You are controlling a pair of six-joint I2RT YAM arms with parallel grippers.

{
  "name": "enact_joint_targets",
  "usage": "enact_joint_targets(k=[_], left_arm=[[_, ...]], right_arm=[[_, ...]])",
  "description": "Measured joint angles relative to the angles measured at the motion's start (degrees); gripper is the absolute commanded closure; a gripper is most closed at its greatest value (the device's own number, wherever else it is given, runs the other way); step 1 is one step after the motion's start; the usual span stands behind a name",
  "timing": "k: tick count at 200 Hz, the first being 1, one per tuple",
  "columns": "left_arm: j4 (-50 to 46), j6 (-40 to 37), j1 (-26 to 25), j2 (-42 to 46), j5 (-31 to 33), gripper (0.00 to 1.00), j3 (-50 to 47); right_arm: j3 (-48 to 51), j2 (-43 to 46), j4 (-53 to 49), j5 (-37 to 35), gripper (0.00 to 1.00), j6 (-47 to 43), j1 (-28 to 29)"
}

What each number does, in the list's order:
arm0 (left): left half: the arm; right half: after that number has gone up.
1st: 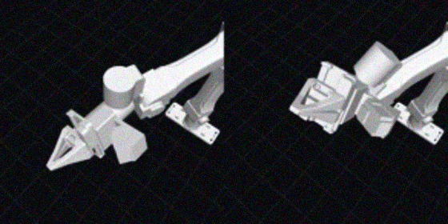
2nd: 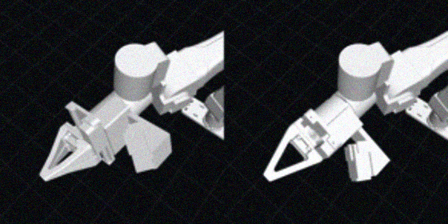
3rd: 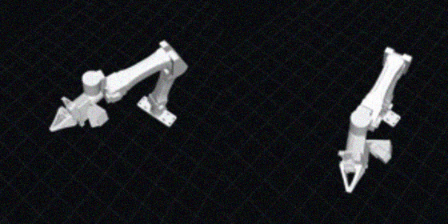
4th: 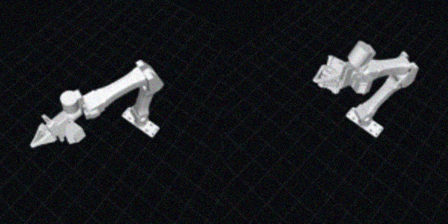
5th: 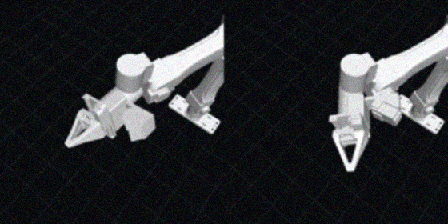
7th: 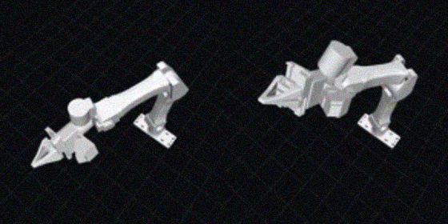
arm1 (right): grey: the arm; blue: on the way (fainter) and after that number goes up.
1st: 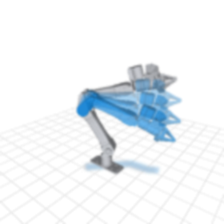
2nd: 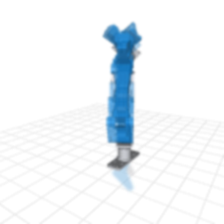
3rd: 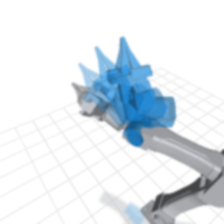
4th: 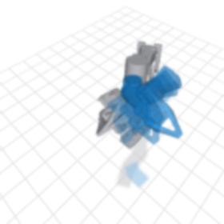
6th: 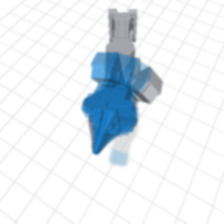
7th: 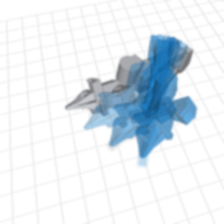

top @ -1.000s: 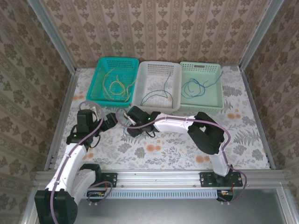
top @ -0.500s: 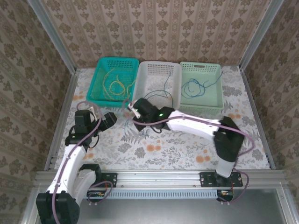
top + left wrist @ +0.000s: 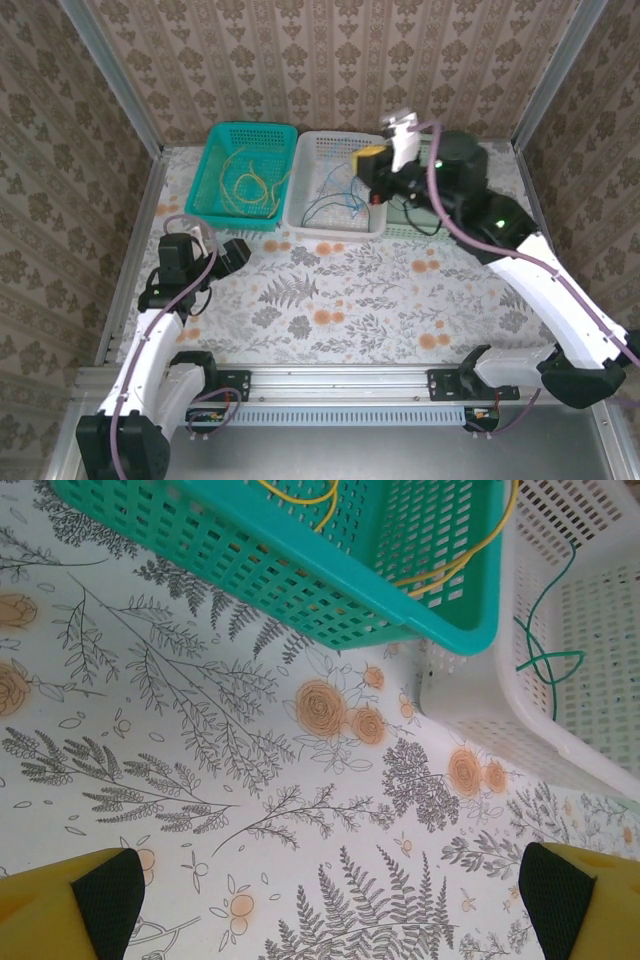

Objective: Untangle the cables

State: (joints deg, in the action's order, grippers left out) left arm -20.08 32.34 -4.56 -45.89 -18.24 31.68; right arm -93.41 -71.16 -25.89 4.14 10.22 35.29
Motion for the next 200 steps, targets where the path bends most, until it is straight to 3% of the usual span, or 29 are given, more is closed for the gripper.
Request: enact_joint_targets(k=[48,100,125,153,174,200], left_arm=[[0.55,0.02,-2.16,-0.02,0.22,0.00,0.22],[1.86,-0.74,-6.10,-1.36,0.90,0.01,0.98],[5.75,-3.23,-12.24,-2.60,1.29,0.01,3.52],[11.54,-7.23,-19.76,-8.09,-0.72,0.09,12.02],[16.44,-9.31,-21.03,-15.04,-5.31,0.18,21.11],[24.13,-10.27,-22.73,-22.29,-11.04,0.19,27.96]], right_arm=[[-5.27,-0.13,-4.31,0.17,1.00,-0.74,-12.50],[0.55,-1.60,-3.04,1.75,1.00,1.66,-22.93],[2.10,-1.86,-3.06,7.52,1.00,5.25,-23.26],[2.32,-0.98,-2.62,16.79,1.00,10.60,-23.26],[4.15,1.03,-1.86,22.77,1.00,14.36,-23.23],[7.04,3.96,-0.66,28.13,1.00,18.21,-23.23]])
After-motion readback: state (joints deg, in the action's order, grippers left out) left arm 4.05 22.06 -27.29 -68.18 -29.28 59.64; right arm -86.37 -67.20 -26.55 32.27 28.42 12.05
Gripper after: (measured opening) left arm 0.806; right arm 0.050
